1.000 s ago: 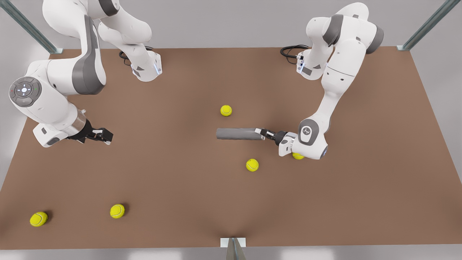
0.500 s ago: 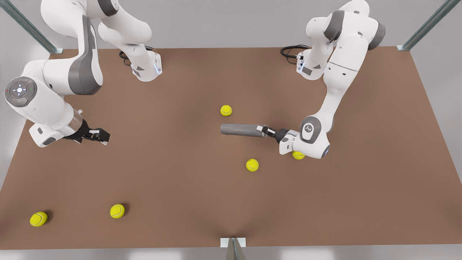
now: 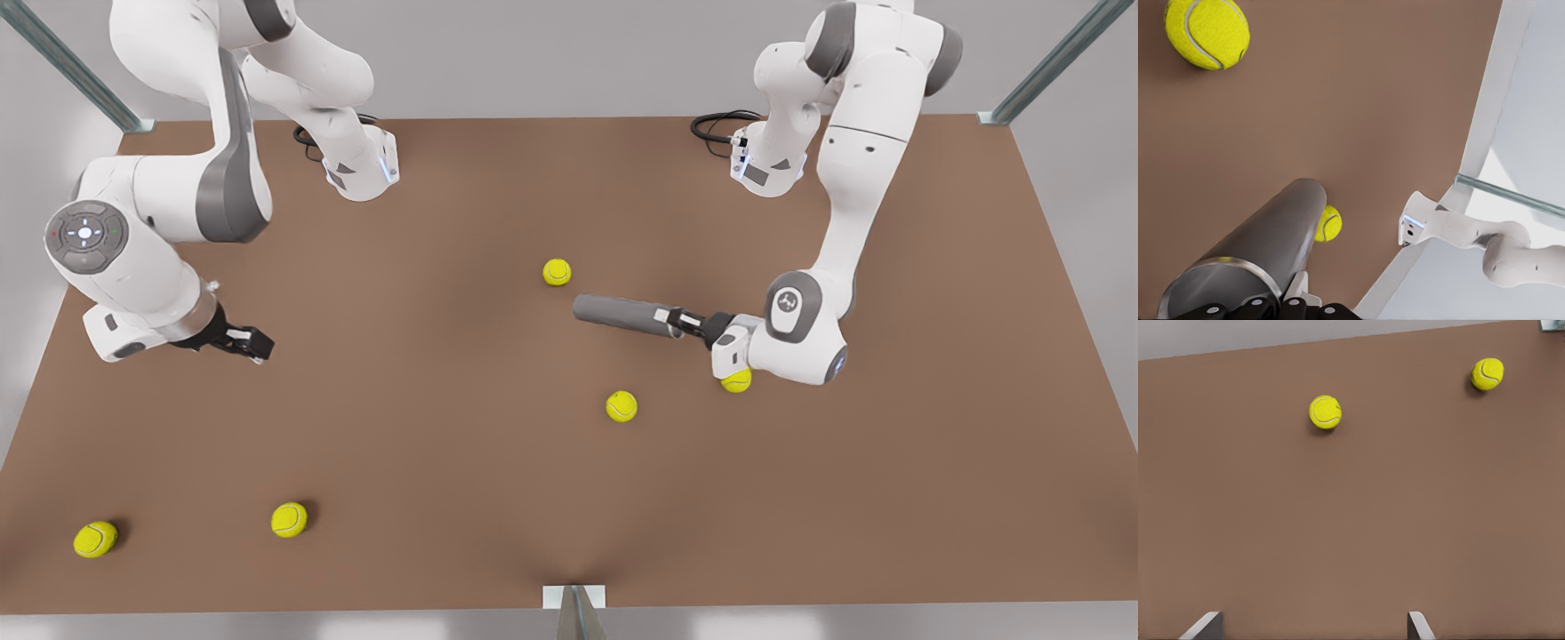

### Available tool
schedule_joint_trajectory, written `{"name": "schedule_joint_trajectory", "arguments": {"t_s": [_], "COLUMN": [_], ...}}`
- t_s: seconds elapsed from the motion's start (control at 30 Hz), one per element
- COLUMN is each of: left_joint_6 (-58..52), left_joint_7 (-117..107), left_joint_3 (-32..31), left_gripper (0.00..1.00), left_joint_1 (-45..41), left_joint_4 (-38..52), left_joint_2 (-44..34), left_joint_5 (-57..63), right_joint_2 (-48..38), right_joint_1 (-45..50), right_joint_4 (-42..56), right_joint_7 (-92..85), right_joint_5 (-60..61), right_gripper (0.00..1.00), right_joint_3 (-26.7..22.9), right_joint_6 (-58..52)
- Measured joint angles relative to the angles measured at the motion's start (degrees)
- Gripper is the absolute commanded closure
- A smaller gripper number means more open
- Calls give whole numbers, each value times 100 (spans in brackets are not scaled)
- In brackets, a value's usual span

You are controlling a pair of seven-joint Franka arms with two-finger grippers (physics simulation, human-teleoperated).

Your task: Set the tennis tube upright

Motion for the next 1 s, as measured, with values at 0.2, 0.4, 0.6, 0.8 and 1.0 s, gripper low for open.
{"name": "schedule_joint_trajectory", "arguments": {"t_s": [0.2,0.4,0.6,0.8,1.0], "left_joint_6": [-164,-185,-291,-551,-766], "left_joint_7": [-250,-706,-716,-748,-746], "left_joint_3": [149,261,351,510,629], "left_gripper": [79,79,79,79,79], "left_joint_1": [8,42,221,422,453], "left_joint_4": [26,244,966,1528,1810], "left_joint_2": [-296,-706,-785,-863,-907], "left_joint_5": [327,897,1854,2752,3476], "right_joint_2": [0,26,27,26,32], "right_joint_1": [72,13,22,26,3], "right_joint_4": [9,26,26,26,26], "right_joint_7": [10,10,-7,2,2], "right_joint_5": [12,4,3,3,12], "right_gripper": [0,0,0,0,0], "right_joint_3": [8,10,9,9,9], "right_joint_6": [0,0,0,0,9]}}
